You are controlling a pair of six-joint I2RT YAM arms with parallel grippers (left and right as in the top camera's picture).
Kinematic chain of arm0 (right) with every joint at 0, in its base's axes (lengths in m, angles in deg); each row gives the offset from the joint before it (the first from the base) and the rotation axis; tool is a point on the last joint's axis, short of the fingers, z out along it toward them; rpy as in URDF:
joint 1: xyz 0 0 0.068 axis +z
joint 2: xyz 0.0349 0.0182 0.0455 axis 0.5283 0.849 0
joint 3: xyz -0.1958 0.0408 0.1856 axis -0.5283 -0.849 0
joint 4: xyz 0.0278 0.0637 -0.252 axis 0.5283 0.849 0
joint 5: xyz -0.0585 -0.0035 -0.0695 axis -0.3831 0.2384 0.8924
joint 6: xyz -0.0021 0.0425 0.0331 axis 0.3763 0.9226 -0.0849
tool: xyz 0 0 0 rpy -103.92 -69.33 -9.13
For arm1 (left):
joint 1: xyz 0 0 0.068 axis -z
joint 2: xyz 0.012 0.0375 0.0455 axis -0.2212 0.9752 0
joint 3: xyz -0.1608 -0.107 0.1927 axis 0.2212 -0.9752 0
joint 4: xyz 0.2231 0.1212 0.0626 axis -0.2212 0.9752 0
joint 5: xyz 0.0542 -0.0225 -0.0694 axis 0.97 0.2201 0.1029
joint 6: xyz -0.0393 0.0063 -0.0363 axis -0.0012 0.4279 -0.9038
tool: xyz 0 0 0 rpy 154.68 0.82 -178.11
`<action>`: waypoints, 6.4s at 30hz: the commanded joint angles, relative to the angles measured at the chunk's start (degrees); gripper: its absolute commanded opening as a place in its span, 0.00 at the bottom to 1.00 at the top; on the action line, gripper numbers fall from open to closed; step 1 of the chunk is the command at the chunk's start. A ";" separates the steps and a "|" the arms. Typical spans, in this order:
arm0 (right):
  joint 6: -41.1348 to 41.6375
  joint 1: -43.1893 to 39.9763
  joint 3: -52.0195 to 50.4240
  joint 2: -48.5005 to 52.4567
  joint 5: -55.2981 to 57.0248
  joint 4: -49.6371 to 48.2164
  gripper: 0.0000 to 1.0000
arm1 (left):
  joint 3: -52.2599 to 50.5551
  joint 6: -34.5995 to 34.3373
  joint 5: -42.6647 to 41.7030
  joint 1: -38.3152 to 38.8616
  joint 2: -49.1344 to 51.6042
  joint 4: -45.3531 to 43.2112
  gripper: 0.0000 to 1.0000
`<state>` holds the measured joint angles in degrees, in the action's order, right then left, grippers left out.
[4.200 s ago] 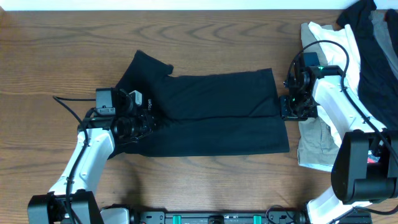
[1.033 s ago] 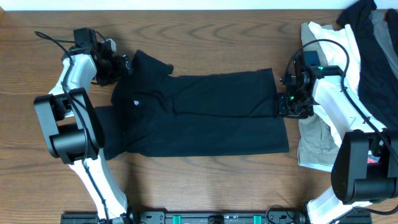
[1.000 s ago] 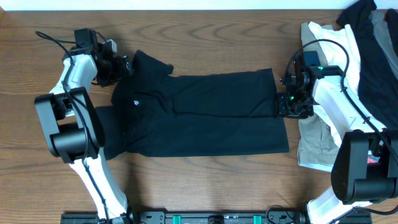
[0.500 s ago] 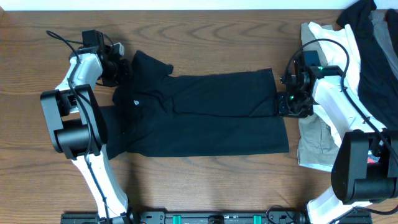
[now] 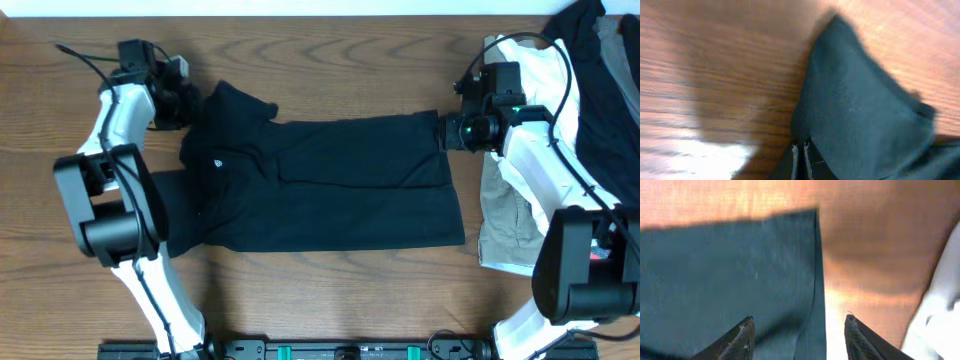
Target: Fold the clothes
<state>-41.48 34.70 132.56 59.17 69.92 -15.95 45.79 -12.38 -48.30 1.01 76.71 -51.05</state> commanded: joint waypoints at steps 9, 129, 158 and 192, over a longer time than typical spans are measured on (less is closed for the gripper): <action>0.96 -0.37 0.07 12.24 -7.17 -15.10 0.57 | 0.28 -3.56 0.24 -0.31 -1.88 1.27 0.06; -0.44 -3.13 0.28 -9.75 11.32 36.76 0.13 | -17.35 -4.09 10.56 -0.37 -17.51 50.47 0.06; -1.49 -3.13 0.28 -9.75 9.97 36.33 0.12 | -18.43 -6.97 4.81 5.53 -31.76 31.06 0.06; -4.92 -3.10 0.26 -0.50 -14.34 28.50 0.57 | -33.24 -10.86 16.09 0.37 -12.48 -0.55 0.23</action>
<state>-45.94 31.90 133.11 56.44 60.54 12.73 15.19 -22.79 -33.54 2.17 58.92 -53.56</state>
